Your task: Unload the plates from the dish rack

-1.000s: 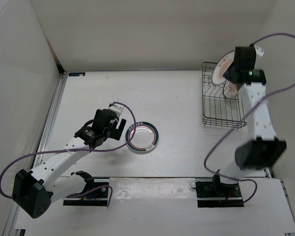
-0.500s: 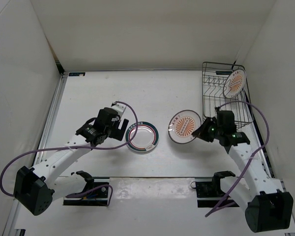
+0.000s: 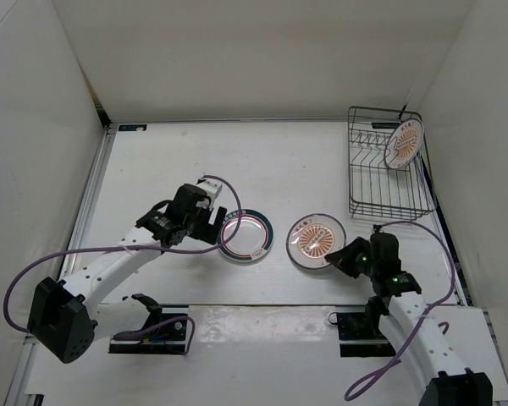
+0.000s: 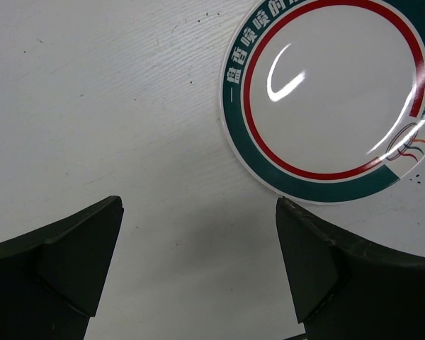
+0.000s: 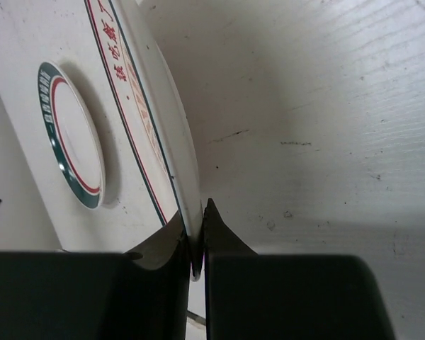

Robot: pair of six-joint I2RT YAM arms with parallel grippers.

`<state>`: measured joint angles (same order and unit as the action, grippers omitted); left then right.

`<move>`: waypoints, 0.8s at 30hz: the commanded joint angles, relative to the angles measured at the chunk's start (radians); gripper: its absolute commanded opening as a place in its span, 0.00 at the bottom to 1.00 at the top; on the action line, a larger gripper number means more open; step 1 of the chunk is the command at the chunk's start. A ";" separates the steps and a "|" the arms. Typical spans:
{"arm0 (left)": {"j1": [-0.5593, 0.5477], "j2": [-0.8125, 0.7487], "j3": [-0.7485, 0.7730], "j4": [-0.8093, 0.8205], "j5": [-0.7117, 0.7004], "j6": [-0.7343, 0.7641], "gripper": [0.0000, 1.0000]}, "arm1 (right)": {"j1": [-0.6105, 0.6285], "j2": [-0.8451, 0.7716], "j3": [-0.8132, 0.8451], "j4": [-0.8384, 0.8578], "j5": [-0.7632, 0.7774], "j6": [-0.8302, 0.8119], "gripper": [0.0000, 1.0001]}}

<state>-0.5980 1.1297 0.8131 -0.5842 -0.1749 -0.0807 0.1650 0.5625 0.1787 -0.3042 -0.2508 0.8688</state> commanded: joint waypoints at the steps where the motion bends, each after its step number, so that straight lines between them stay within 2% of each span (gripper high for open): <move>1: -0.002 0.001 0.043 -0.012 0.035 -0.019 1.00 | -0.001 -0.007 -0.093 0.005 0.077 0.106 0.00; 3: -0.005 0.002 0.041 -0.016 0.038 -0.017 1.00 | 0.001 -0.010 -0.130 0.008 0.105 0.163 0.02; 5: -0.002 0.001 0.040 -0.016 0.037 -0.019 1.00 | -0.001 -0.004 -0.171 0.016 0.116 0.218 0.10; 6: -0.003 0.002 0.041 -0.014 0.035 -0.019 1.00 | -0.001 -0.003 -0.173 0.025 0.116 0.228 0.19; 11: -0.002 0.002 0.041 -0.014 0.035 -0.019 1.00 | 0.001 0.004 -0.213 -0.027 0.127 0.262 0.37; 16: -0.002 0.004 0.044 -0.016 0.035 -0.019 1.00 | 0.001 -0.021 -0.196 -0.144 0.151 0.308 0.40; 19: -0.003 0.004 0.043 -0.016 0.032 -0.019 1.00 | -0.004 -0.026 -0.124 -0.222 0.122 0.317 0.42; 23: -0.002 0.002 0.044 -0.019 0.025 -0.016 1.00 | -0.001 -0.030 0.029 -0.421 0.143 0.276 0.51; 24: -0.002 0.001 0.044 -0.019 0.026 -0.014 1.00 | 0.001 -0.033 0.071 -0.531 0.153 0.266 0.53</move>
<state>-0.5980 1.1412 0.8200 -0.5995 -0.1493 -0.0940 0.1638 0.5236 0.1688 -0.4770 -0.1722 1.1790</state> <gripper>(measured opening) 0.997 0.518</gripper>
